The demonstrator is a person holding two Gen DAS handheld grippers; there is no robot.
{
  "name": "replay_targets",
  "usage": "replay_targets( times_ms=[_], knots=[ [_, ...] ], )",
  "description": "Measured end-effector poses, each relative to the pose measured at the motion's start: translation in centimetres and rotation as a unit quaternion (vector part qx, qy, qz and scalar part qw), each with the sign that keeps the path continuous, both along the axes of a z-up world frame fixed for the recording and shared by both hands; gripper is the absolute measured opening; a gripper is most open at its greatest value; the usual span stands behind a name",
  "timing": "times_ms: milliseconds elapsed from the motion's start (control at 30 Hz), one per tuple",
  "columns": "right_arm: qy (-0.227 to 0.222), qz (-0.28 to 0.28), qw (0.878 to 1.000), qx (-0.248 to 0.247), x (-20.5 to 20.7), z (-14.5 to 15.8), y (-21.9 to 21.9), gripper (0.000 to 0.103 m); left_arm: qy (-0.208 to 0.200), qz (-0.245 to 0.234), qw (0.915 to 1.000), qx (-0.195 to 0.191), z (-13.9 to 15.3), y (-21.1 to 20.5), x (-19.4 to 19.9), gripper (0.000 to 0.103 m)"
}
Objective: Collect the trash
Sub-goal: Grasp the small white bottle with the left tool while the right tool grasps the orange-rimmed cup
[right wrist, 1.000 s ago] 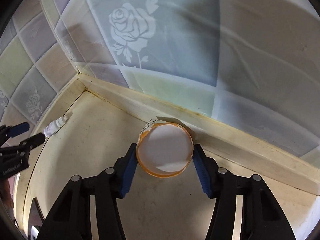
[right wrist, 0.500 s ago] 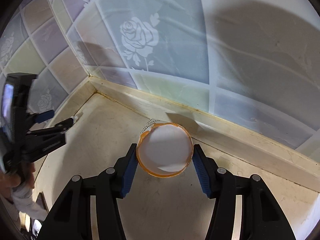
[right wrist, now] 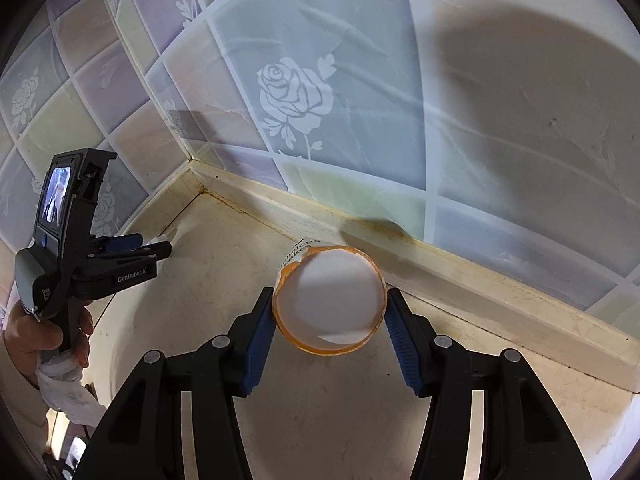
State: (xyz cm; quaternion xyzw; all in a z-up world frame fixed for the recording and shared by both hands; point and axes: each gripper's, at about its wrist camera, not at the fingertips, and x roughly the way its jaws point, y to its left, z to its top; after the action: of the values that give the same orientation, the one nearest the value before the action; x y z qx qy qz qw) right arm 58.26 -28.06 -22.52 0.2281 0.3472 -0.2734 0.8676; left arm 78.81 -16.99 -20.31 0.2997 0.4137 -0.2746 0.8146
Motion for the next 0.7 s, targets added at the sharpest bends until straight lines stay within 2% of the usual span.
replay_targets(
  times_ms=[67, 133, 467, 700],
  knots=[
    [-0.001, -0.001, 1.0, 0.002, 0.1, 0.0, 0.1, 0.054, 0.008, 0.001, 1.0, 0.0, 0.1, 0.0, 0.3, 0.041],
    [-0.003, -0.003, 1.0, 0.005, -2.6, 0.9, -1.2, 0.054, 0.023, 0.003, 0.9997, 0.0, 0.1, -0.1, 1.0, 0.041],
    [-0.012, 0.002, 1.0, 0.007, -3.2, 1.7, -1.3, 0.054, 0.065, 0.012, 0.9978, 0.0, 0.1, 0.4, 3.4, 0.041],
    [-0.013, -0.001, 1.0, 0.008, -4.1, 1.9, -1.5, 0.054, 0.088, 0.028, 0.9957, -0.002, 0.1, 2.2, 3.0, 0.041]
  ],
)
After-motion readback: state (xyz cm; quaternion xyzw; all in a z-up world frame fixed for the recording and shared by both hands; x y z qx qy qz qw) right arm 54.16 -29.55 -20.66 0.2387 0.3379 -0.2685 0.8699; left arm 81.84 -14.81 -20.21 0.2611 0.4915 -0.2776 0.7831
